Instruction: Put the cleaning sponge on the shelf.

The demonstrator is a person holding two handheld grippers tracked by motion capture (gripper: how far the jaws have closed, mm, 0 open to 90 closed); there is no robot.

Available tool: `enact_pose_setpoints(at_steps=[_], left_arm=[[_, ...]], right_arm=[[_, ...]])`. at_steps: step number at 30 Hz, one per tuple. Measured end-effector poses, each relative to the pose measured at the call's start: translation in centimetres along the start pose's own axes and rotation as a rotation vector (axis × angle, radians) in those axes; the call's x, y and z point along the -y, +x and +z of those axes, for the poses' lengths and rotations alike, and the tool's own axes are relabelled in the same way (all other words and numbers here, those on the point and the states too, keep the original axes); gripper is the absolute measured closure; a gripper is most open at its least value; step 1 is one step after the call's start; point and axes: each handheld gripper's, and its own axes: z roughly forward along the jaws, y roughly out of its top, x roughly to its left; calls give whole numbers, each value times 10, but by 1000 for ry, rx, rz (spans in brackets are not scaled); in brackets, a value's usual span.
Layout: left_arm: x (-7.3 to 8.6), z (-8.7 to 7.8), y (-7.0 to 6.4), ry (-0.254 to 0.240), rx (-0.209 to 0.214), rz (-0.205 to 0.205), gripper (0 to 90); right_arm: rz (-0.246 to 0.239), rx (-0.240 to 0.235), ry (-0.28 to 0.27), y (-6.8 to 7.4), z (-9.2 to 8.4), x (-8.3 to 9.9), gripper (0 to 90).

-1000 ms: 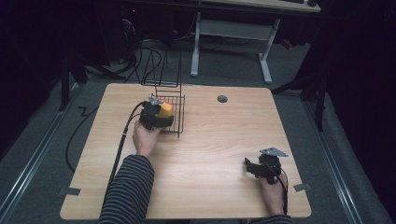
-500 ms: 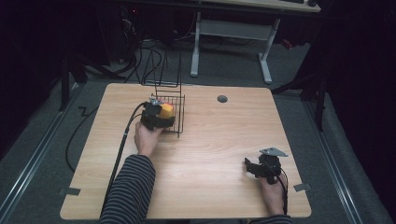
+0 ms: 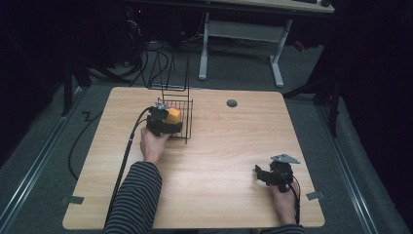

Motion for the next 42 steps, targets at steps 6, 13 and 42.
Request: enact_pose_setpoints(at_steps=[6,13,42], left_arm=[[0,-1,0,1,6,-7,105],[0,-4,2,21,27,-10,16],[17,-48,-2,-3,74,42,6]], right_arm=[[0,0,0,0,0,0,225],[0,0,0,0,0,0,225],[0,0,0,0,0,0,225]])
